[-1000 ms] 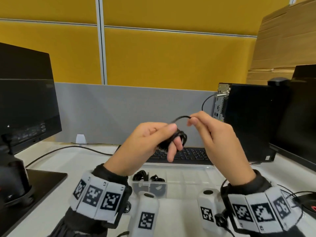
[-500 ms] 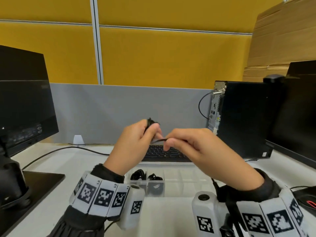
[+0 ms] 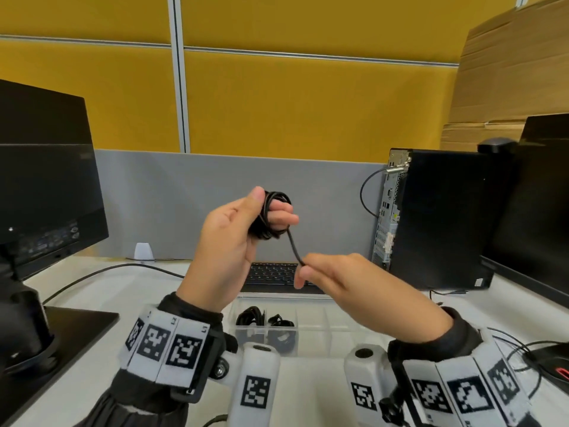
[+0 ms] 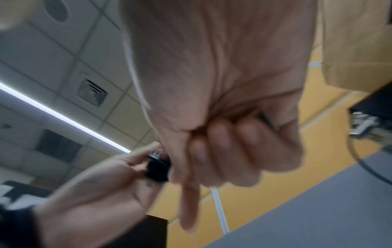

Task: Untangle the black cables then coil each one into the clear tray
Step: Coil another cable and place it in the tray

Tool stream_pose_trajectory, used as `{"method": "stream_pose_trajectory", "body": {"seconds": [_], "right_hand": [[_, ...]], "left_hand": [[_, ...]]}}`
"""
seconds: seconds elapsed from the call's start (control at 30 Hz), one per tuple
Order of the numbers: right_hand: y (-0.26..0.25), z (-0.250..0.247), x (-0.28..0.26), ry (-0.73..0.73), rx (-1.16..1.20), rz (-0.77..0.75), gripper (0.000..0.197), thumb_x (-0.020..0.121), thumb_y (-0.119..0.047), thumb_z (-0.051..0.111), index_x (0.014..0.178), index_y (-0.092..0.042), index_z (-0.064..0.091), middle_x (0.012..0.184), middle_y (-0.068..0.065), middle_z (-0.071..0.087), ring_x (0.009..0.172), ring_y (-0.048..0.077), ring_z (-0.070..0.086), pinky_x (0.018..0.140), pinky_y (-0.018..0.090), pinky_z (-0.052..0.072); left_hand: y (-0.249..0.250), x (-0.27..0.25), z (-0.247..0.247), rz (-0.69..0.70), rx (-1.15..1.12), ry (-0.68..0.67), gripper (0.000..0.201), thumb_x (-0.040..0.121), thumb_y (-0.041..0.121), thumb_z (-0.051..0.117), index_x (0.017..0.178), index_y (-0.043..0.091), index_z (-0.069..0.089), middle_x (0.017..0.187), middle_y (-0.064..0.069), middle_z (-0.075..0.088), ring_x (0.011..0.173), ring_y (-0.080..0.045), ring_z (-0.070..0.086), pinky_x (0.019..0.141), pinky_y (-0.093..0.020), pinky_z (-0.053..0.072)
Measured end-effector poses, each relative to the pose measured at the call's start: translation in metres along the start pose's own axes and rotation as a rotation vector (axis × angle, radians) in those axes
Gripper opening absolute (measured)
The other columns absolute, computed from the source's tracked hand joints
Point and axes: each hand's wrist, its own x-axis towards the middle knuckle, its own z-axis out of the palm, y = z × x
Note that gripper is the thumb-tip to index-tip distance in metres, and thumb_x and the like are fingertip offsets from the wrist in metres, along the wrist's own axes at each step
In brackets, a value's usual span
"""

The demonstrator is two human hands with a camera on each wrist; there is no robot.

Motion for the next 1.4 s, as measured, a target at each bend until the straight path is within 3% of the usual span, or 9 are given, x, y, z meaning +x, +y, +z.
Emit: {"method": "stream_pose_trajectory", "body": {"seconds": [0.13,0.27,0.4,0.5,0.63,0.87,1.07,1.2,1.4], "right_hand": [[-0.024,-0.001,-0.007,0.171,-0.301,-0.038,0.033,0.099,-0.045,0.027,0.099,-0.021,0.050,0.086,-0.007,0.060,0.080,0.020,0.057,0.064,0.034,0.044],[-0.032,-0.004,-0.008,0.438,-0.430,-0.074,0.037,0.082,-0.046,0.063,0.093,-0.021,0.039,0.048,-0.010,0.049,0.038,0.015,0.034,0.034,0.019,0.015],[-0.023,-0.006,-0.005,0.311,-0.197,-0.036,0.055,0.076,-0.063,0.050,0.115,-0.036,0.021,0.061,-0.012,0.060,0.054,0.010,0.050,0.049,0.029,0.039],[-0.010,-0.003,-0.001,0.276,-0.083,-0.063,0.056,0.070,-0.073,0.039,0.115,-0.041,0.033,0.056,-0.012,0.046,0.051,0.007,0.041,0.053,0.025,0.031],[-0.005,0.002,0.003,0.288,-0.125,-0.091,0.051,0.068,-0.076,0.027,0.104,-0.041,0.034,0.053,-0.012,0.041,0.049,0.007,0.039,0.049,0.022,0.027],[-0.006,0.000,0.000,0.383,-0.232,-0.110,0.048,0.075,-0.072,0.019,0.109,-0.040,0.031,0.058,-0.011,0.051,0.053,0.012,0.044,0.048,0.026,0.037],[-0.005,0.000,0.000,0.436,-0.252,-0.100,0.041,0.081,-0.066,0.030,0.105,-0.035,0.041,0.049,-0.014,0.036,0.044,0.008,0.034,0.041,0.014,0.023],[-0.002,0.004,0.003,0.439,-0.279,-0.118,0.042,0.081,-0.068,0.029,0.099,-0.033,0.044,0.048,-0.013,0.039,0.043,0.008,0.034,0.040,0.015,0.023],[0.003,0.000,0.003,0.476,-0.287,-0.136,0.049,0.079,-0.070,0.028,0.100,-0.032,0.051,0.046,-0.012,0.028,0.045,0.011,0.033,0.041,0.017,0.021]], "left_hand": [[-0.011,0.002,-0.005,0.098,0.340,-0.019,0.036,0.089,0.033,0.042,0.089,0.006,0.065,0.079,-0.002,0.075,0.086,-0.011,0.068,0.083,-0.018,0.049],[-0.006,-0.007,0.000,-0.056,0.512,-0.253,0.052,0.094,0.044,0.029,0.061,0.023,0.064,0.060,0.009,0.063,0.064,-0.004,0.058,0.068,-0.012,0.041],[-0.005,-0.013,0.007,-0.051,0.614,-0.287,0.076,0.098,0.044,0.018,0.054,0.001,0.062,0.052,-0.008,0.064,0.063,-0.025,0.062,0.074,-0.027,0.045],[-0.009,-0.015,0.007,0.040,0.646,-0.172,0.072,0.094,0.036,0.019,0.046,-0.004,0.054,0.046,-0.016,0.057,0.058,-0.036,0.054,0.069,-0.038,0.042],[-0.015,-0.017,0.013,0.132,0.673,-0.027,0.070,0.094,0.033,0.021,0.042,-0.003,0.050,0.040,-0.017,0.052,0.047,-0.031,0.052,0.058,-0.042,0.042],[-0.023,-0.021,0.020,0.323,0.738,0.102,0.070,0.098,0.041,0.016,0.049,0.011,0.057,0.040,-0.007,0.056,0.043,-0.012,0.057,0.051,-0.027,0.044],[-0.022,-0.020,0.022,0.243,0.685,0.100,0.068,0.097,0.039,0.017,0.045,0.013,0.053,0.040,-0.008,0.056,0.043,-0.011,0.056,0.051,-0.020,0.042],[-0.023,-0.015,0.015,0.109,0.615,0.074,0.071,0.093,0.044,0.023,0.045,0.000,0.050,0.041,-0.014,0.055,0.048,-0.028,0.054,0.057,-0.042,0.046],[-0.023,-0.018,0.020,0.075,0.549,0.046,0.069,0.099,0.040,0.031,0.045,0.003,0.052,0.042,-0.009,0.057,0.054,-0.033,0.056,0.063,-0.040,0.047]]}}
